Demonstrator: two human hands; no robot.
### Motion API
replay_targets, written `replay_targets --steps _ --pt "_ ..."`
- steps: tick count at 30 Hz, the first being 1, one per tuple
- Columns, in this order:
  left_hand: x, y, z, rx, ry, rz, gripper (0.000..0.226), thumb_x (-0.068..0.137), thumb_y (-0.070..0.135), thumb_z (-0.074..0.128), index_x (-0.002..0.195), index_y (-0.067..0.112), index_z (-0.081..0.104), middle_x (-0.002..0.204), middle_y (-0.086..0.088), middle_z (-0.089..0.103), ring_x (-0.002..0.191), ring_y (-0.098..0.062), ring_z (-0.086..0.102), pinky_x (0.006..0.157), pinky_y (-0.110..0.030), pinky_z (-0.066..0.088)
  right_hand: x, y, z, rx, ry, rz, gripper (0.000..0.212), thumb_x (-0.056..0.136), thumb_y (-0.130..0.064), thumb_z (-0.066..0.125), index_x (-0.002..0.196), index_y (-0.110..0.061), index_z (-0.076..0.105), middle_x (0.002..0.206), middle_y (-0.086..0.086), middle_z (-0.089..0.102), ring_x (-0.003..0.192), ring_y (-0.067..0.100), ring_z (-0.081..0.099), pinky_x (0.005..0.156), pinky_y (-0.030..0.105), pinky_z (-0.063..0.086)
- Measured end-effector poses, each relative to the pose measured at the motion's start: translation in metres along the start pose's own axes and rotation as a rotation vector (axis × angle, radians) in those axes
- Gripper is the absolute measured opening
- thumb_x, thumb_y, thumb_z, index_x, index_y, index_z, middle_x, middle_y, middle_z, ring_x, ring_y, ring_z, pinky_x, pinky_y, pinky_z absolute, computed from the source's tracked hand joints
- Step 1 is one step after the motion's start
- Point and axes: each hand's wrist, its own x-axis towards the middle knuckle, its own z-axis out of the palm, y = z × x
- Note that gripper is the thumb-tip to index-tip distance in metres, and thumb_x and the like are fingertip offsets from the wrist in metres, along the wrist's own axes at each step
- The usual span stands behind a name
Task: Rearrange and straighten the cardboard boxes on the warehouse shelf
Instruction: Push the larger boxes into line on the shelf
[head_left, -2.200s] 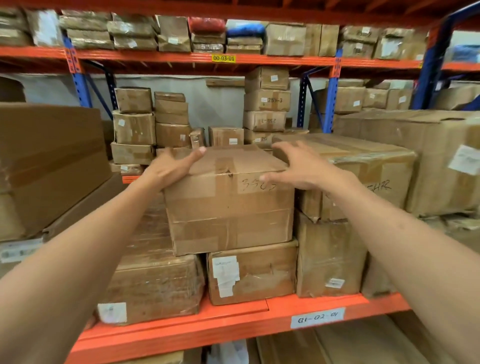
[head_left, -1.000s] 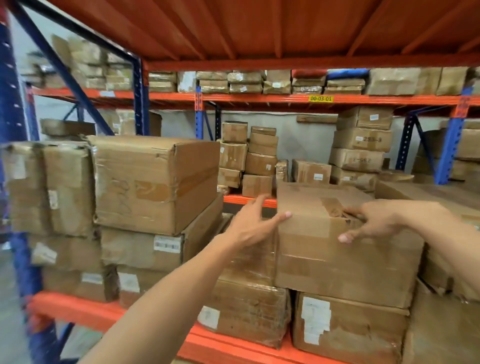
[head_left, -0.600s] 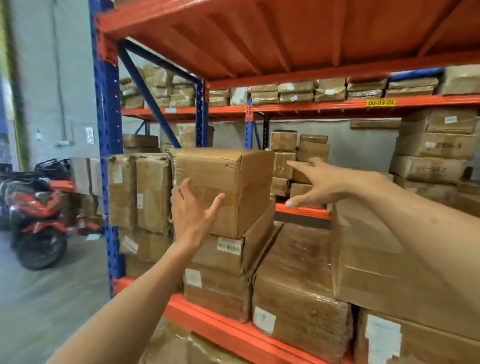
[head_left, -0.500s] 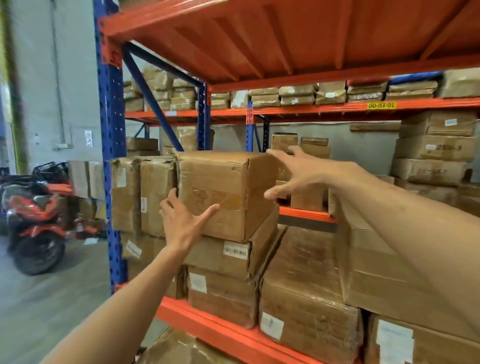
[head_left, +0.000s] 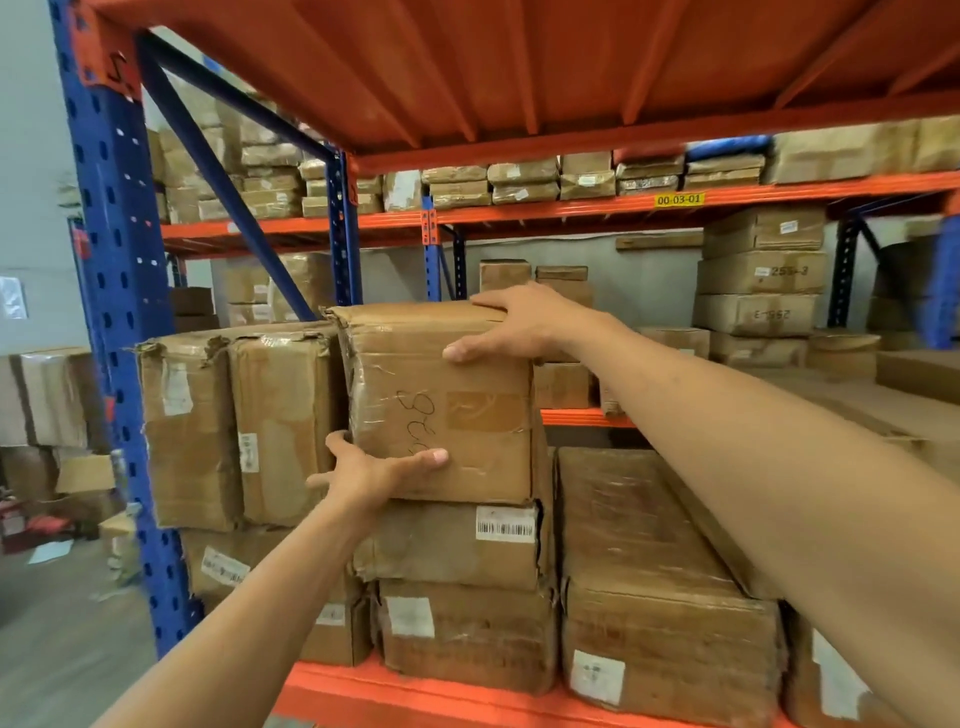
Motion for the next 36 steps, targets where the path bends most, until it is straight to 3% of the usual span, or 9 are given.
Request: replay_targets --steps 6,10,15,22,26,29,31,33,36 --pt "-0.002 0.03 0.036 -0.14 0.016 0.002 0.134 0.024 0.057 0.102 0.134 0.037 0.028 0.145 -0.017 0.018 0.129 -0.044 0.035 0.107 -0.058 0.045 -0.009 0.038 -0.015 0.369 0.403 0.12 0.043 0.088 -0.057 0.066 0.12 -0.03 0.075 0.137 0.001 0.064 0.133 0.026 0.048 0.103 0.038 0.041" --pt "-0.018 0.037 0.052 -0.058 0.011 0.097 0.107 0.044 0.045 0.103 0.121 0.039 0.03 0.146 -0.019 0.017 0.113 -0.04 0.041 0.103 -0.05 0.042 -0.03 0.062 -0.023 0.316 0.392 0.169 0.04 0.082 -0.067 0.065 0.095 -0.031 0.076 0.118 -0.002 0.065 0.111 0.019 0.053 0.083 0.034 0.038" --pt "-0.026 0.043 0.044 0.055 -0.024 0.32 0.107 0.051 0.033 0.103 0.136 0.029 0.038 0.145 -0.016 0.018 0.097 -0.026 0.041 0.105 -0.045 0.044 -0.069 0.08 0.007 0.369 0.575 0.308 0.061 0.071 -0.087 0.059 0.086 -0.029 0.068 0.103 -0.005 0.067 0.108 0.024 0.06 0.084 0.042 0.052" --pt "-0.024 0.091 0.056 0.293 -0.193 0.609 0.105 0.054 0.03 0.102 0.144 0.03 0.048 0.153 -0.016 0.019 0.131 -0.047 0.044 0.114 -0.057 0.04 -0.117 0.125 0.029 0.101 0.264 0.531 0.128 0.044 -0.107 0.05 0.154 -0.046 0.025 0.154 0.011 0.034 0.142 0.038 0.028 0.111 0.063 0.03" --pt "-0.03 0.121 0.083 0.576 -0.272 0.717 0.107 0.055 0.029 0.101 0.148 0.026 0.049 0.15 -0.017 0.037 0.135 -0.044 0.043 0.116 -0.055 0.036 -0.147 0.147 0.044 0.196 0.192 0.54 0.114 0.054 -0.099 0.06 0.143 -0.029 0.045 0.134 0.001 0.06 0.109 0.019 0.059 0.087 0.037 0.053" --pt "-0.034 0.137 0.1 0.72 -0.316 0.786 0.106 0.054 0.028 0.101 0.146 0.025 0.049 0.149 -0.017 0.039 0.133 -0.046 0.045 0.114 -0.058 0.038 -0.158 0.152 0.045 0.076 0.127 0.588 0.087 0.063 -0.09 0.065 0.117 -0.022 0.058 0.115 0.0 0.066 0.085 0.008 0.061 0.062 0.022 0.046" --pt "-0.033 0.14 0.105 0.798 -0.357 0.83 0.107 0.052 0.034 0.101 0.144 0.027 0.048 0.147 -0.016 0.039 0.13 -0.045 0.048 0.11 -0.057 0.042 -0.151 0.149 0.031 -0.217 0.155 0.615 0.092 0.056 -0.088 0.071 0.112 -0.017 0.057 0.127 0.008 0.06 0.099 0.016 0.059 0.073 0.03 0.052" --pt "-0.03 0.138 0.113 0.923 -0.377 0.87 0.119 0.048 0.047 0.1 0.149 0.031 0.039 0.151 -0.016 0.032 0.131 -0.046 0.047 0.108 -0.058 0.043 -0.135 0.146 0.007 -0.523 0.23 0.57 0.135 0.041 -0.087 0.077 0.144 -0.01 0.036 0.153 0.02 0.032 0.136 0.038 0.034 0.109 0.053 0.039" --pt "-0.031 0.121 0.133 1.124 -0.51 0.818 0.148 0.046 0.056 0.098 0.161 0.04 0.005 0.167 -0.018 -0.006 0.146 -0.051 0.03 0.118 -0.06 0.032 -0.117 0.145 -0.023 -0.415 -0.089 0.516 0.168 0.03 -0.077 0.089 0.155 -0.044 -0.018 0.169 0.01 -0.014 0.152 0.042 -0.012 0.117 0.068 0.008"
